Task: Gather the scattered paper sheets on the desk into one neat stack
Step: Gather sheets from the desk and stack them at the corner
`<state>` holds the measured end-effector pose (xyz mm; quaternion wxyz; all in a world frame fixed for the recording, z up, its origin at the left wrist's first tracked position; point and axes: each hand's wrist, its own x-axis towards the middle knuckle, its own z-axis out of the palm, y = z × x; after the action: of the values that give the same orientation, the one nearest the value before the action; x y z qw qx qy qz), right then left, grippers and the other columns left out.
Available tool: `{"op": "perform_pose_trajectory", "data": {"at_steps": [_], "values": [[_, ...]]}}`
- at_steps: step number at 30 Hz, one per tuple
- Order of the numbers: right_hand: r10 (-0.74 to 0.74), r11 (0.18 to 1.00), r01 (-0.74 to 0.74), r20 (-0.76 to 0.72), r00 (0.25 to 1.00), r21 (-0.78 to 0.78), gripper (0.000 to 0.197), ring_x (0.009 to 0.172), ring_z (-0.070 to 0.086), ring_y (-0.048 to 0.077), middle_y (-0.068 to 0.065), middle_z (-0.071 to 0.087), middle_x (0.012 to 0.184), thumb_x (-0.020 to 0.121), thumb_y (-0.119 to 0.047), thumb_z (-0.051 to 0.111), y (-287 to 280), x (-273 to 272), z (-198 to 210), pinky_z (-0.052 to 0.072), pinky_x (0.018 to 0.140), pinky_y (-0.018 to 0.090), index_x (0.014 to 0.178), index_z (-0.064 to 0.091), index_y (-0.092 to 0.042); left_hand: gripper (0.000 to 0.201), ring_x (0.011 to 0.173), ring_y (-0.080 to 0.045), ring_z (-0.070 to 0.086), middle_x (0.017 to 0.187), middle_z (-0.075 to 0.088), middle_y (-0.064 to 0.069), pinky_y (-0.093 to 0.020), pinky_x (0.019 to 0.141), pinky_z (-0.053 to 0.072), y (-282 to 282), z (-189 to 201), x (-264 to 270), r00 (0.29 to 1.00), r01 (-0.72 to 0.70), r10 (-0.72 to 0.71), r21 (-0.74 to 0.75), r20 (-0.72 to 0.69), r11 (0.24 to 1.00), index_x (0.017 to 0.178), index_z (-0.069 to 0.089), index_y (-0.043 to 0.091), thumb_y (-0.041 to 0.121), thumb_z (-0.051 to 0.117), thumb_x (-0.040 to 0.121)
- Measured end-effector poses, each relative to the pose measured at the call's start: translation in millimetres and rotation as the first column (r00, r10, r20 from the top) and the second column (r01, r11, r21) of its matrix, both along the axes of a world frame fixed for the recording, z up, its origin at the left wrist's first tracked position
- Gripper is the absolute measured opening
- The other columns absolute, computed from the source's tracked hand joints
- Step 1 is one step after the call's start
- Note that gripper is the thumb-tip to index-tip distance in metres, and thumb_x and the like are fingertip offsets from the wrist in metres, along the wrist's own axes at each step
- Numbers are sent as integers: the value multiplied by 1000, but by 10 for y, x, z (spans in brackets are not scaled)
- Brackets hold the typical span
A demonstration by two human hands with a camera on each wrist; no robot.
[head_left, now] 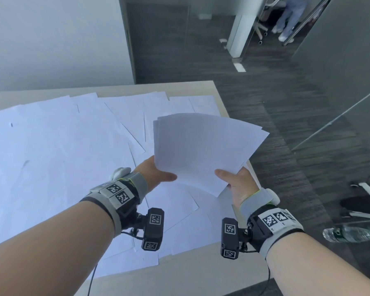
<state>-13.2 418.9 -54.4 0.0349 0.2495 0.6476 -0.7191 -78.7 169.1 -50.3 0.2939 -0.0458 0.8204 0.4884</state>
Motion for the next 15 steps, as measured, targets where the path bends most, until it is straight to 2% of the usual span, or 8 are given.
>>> {"op": "perform_pose_trajectory", "data": {"at_steps": [1,3,5,7,9,11,13,15], "values": [[9,1000,-9,8,1000,18,15,78,74,9,-3,78,87,85,0,73,2,1,-6,55,66,18,93,75,-13,63,107,-23,62,119,68,3,-33,95,45,10,-28,3,1000,25,-25,-54,-1,998,135,57,24,27,84,77],[19,998,-21,29,999,59,14,77,73,11,-2,77,85,86,1,72,18,3,-30,55,69,22,89,75,-12,58,104,-23,62,114,67,4,-32,91,43,33,-54,-9,999,-2,-1,-78,-45,997,133,57,26,24,81,81],[-13,996,10,39,999,87,10,70,72,10,-2,75,80,86,0,72,13,11,-41,56,63,20,86,75,-9,50,101,-22,63,107,69,6,-31,89,44,17,-55,-33,990,-98,94,-28,-105,995,125,61,25,21,83,80],[-35,995,31,45,998,90,4,68,72,10,-1,75,77,85,-2,75,43,22,-44,56,58,20,87,75,-5,47,102,-19,68,104,73,7,-32,91,46,29,-56,-59,985,-148,154,78,-78,986,118,63,22,18,86,77],[30,997,-34,46,998,73,10,80,73,14,1,77,88,85,-2,75,28,40,-49,58,67,22,93,75,-8,65,108,-16,70,108,77,8,-37,103,48,27,-93,-51,989,-149,150,180,4,972,124,63,23,23,90,64],[70,994,-77,89,994,77,15,88,71,20,4,76,95,84,1,74,7,61,-104,58,75,25,93,75,-11,81,113,-17,69,113,77,9,-44,111,46,56,-157,-6,991,-131,119,222,67,966,130,61,27,29,89,54],[24,995,-34,115,993,94,12,89,71,23,4,76,91,83,0,76,-30,76,-129,58,80,30,87,75,-11,77,112,-18,69,113,77,8,-44,109,47,98,-169,66,993,-112,99,226,67,968,129,64,26,30,87,55],[-36,996,27,103,994,85,7,88,73,24,5,78,88,81,-5,79,-41,86,-131,58,83,36,86,76,-9,64,105,-21,72,106,79,6,-42,101,52,135,-156,107,989,-151,145,229,43,962,120,71,23,30,85,58]]}}
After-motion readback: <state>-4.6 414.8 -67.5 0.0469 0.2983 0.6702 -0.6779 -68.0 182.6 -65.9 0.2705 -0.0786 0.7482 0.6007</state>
